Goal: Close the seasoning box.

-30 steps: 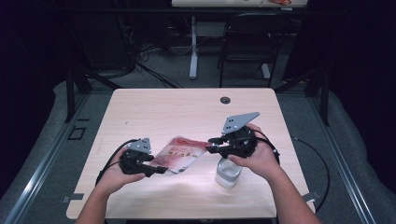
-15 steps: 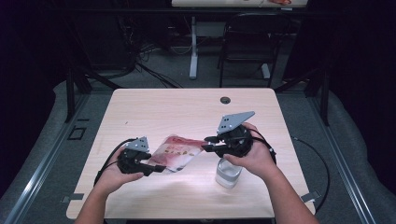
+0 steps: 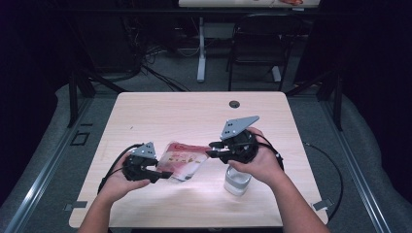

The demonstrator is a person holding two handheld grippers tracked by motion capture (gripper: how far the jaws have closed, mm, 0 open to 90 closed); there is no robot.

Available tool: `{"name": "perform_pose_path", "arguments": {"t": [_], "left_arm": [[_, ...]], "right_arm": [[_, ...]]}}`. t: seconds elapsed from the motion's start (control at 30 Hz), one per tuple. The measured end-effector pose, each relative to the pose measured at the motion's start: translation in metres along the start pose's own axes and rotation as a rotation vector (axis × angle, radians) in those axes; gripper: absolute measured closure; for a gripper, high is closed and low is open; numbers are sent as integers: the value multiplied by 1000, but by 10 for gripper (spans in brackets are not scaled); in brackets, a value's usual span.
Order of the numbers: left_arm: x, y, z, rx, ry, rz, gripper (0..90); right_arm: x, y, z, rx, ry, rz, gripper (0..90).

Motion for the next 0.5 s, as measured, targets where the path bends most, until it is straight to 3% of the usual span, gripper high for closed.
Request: {"name": "perform_pose_path", "arguments": {"t": [0.17, 0.4, 0.43, 0.5], "left_arm": [[-2, -2, -2, 20, 9, -19, 591], [-6, -7, -6, 37, 1, -8, 578], [-7, -8, -7, 40, -3, 9, 579], [-9, -7, -8, 40, -9, -4, 580]], "right_arm": [[-2, 0, 1, -1, 0, 1, 712], [-10, -2, 1, 2, -9, -4, 712], [-11, -2, 0, 5, -10, -5, 712], [-12, -3, 0, 7, -13, -5, 712]]}}
Point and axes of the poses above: each handheld gripper's, and its own axes: x roughly backward along the jaws, z roughly out of its top, y roughly to its right, the point moved 10 cm from there along -x, roughly forward along the jaws, and after that the axes turned 6 degrees about -z, right-handed, at the moved point
